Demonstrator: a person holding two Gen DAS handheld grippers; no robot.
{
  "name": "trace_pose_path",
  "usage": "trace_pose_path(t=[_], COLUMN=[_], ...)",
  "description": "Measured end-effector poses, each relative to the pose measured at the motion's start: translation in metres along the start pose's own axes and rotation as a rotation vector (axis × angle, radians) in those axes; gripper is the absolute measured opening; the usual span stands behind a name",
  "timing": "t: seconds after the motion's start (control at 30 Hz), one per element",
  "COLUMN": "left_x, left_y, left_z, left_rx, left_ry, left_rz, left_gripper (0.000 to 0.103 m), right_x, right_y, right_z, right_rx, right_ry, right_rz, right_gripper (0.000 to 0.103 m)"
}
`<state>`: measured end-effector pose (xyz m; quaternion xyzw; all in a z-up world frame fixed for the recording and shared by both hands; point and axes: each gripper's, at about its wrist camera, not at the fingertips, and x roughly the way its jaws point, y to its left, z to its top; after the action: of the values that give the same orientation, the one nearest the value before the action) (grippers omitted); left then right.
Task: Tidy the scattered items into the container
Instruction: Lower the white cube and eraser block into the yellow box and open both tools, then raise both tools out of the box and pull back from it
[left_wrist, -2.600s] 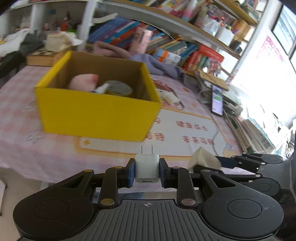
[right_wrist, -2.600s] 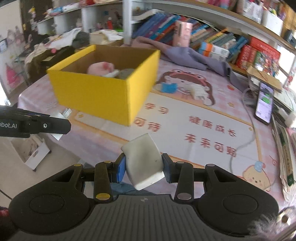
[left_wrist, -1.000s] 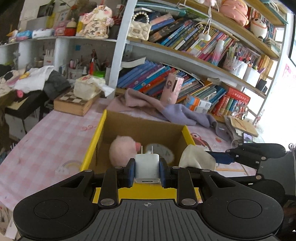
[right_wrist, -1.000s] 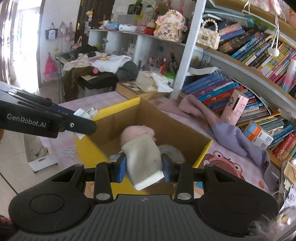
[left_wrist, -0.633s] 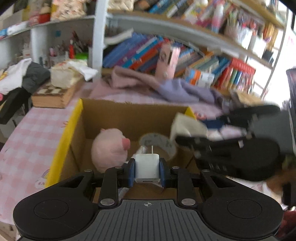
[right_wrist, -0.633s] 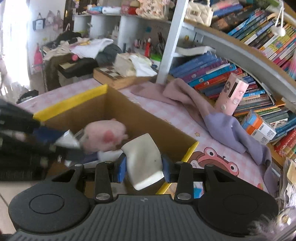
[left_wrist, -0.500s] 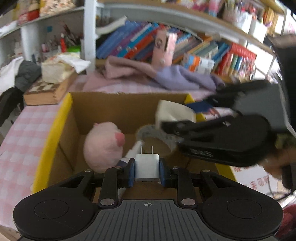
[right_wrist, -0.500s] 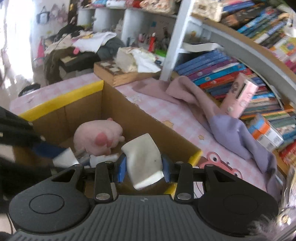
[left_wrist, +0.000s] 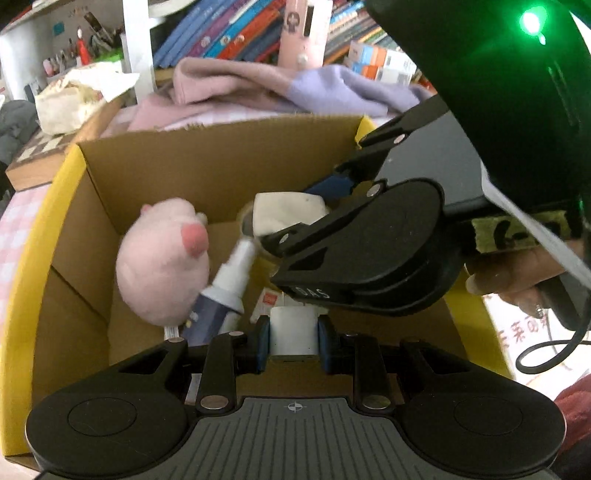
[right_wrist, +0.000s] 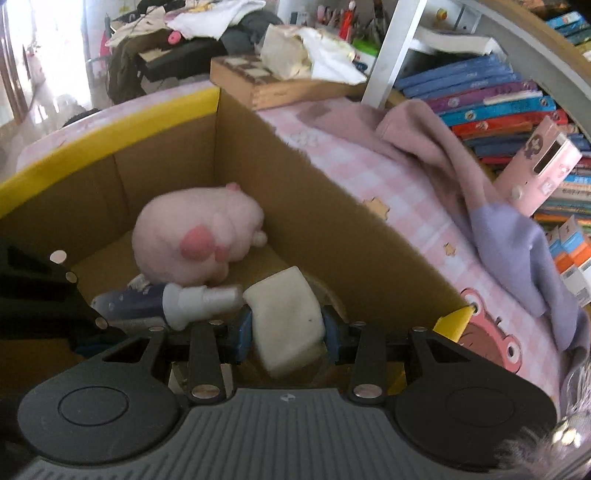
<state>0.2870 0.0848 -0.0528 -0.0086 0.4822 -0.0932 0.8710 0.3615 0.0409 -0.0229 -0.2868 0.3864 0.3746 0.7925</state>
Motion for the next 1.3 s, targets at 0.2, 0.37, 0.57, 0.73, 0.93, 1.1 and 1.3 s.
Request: trace_pose_path(t=[0.2,0.37,0.57,0.73,0.93,1.1,1.3], left_x=[-0.001,-0.011,-0.033,-0.052,-0.080,-0.105,-0.130], left_y=[-0.002,-0.002,0.004,0.004,0.008,0.010,0.014], left_z=[-0.003,-0.003,-0.004,-0.008,-0.016,-0.032,-0.055], left_rx=[-0.007,-0.002,-0.032,-0.032,-0.053,-0.076,-0.110], left_ry=[-0.001,-0.027,-0.107,-0.168,-0.261,-0.319,-0.378], left_rz=[-0.001,0.045,0.062,0.094,0.118,0.133,0.168], left_gripper=[0.026,0.045,0.070,0.075,0.078,0.079,0.080], right_x=[0.001,-0.004,-0.028,-0.051,-0.081,-0.103,-0.130], right_y=[0.001,0.000,0.003,0.004,0.006,0.015,0.035], right_z=[0.001,0.000,0.000,0.001,-0.004,-0.012,-0.027], right_rx=[0.002,0.031,0.121,0.155,0.210,0.227,0.243], right_ry=[-0.004,-0.031,-0.123,-0.193,-0.267,-0.308,-0.357], right_rz=[-0.006,-0.015,-0.034,-0.066,-0.096,-0.134,-0.181], right_gripper=[0.037,0.041,0.056,0.057,0.059,0.059,0.060])
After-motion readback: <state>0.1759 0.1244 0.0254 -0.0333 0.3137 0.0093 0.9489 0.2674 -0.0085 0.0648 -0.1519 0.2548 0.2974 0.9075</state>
